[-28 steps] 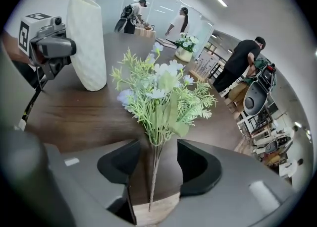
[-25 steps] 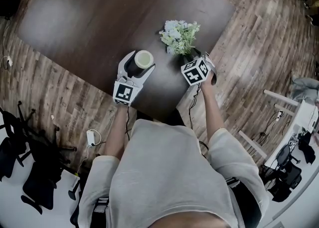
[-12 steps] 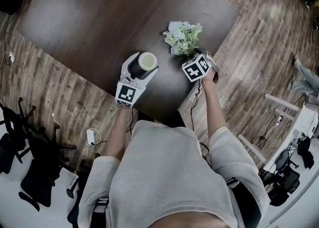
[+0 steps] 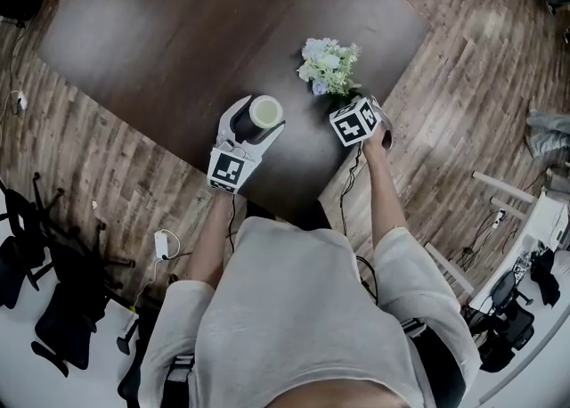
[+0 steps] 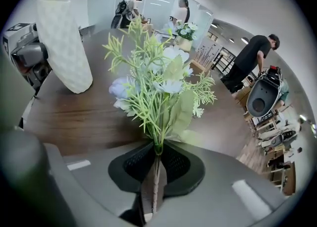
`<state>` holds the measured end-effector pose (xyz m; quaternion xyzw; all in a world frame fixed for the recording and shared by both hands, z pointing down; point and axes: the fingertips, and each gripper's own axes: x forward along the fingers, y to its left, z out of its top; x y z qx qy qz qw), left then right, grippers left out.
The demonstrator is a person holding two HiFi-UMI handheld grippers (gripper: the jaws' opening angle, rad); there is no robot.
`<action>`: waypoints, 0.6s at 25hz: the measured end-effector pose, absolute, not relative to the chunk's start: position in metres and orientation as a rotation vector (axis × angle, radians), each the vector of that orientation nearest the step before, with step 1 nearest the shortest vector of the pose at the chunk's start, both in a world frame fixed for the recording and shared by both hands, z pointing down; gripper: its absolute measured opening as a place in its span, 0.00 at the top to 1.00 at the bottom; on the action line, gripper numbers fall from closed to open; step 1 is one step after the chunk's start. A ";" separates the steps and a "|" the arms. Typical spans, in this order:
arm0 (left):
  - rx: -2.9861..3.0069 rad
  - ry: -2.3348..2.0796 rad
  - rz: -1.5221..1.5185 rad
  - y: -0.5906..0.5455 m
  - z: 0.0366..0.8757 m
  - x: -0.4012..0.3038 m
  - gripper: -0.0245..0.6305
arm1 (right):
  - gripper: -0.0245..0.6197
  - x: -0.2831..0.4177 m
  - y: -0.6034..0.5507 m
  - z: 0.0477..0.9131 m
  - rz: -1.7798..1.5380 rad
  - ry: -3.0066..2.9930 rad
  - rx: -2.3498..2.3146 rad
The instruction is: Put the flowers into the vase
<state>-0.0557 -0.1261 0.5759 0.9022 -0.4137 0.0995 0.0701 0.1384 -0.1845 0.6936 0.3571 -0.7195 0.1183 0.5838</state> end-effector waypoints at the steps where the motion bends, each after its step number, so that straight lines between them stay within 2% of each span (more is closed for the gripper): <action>1: 2.714 -1.245 0.300 -0.126 0.576 -0.056 0.42 | 0.90 0.138 -0.185 0.692 0.271 -1.684 0.843; 9: 2.705 -1.251 0.289 -0.128 0.575 -0.055 0.42 | 0.90 0.138 -0.196 0.661 0.305 -1.796 0.995; 15: 2.703 -1.249 0.298 -0.128 0.576 -0.054 0.42 | 0.90 0.136 -0.213 0.608 0.480 -1.997 1.219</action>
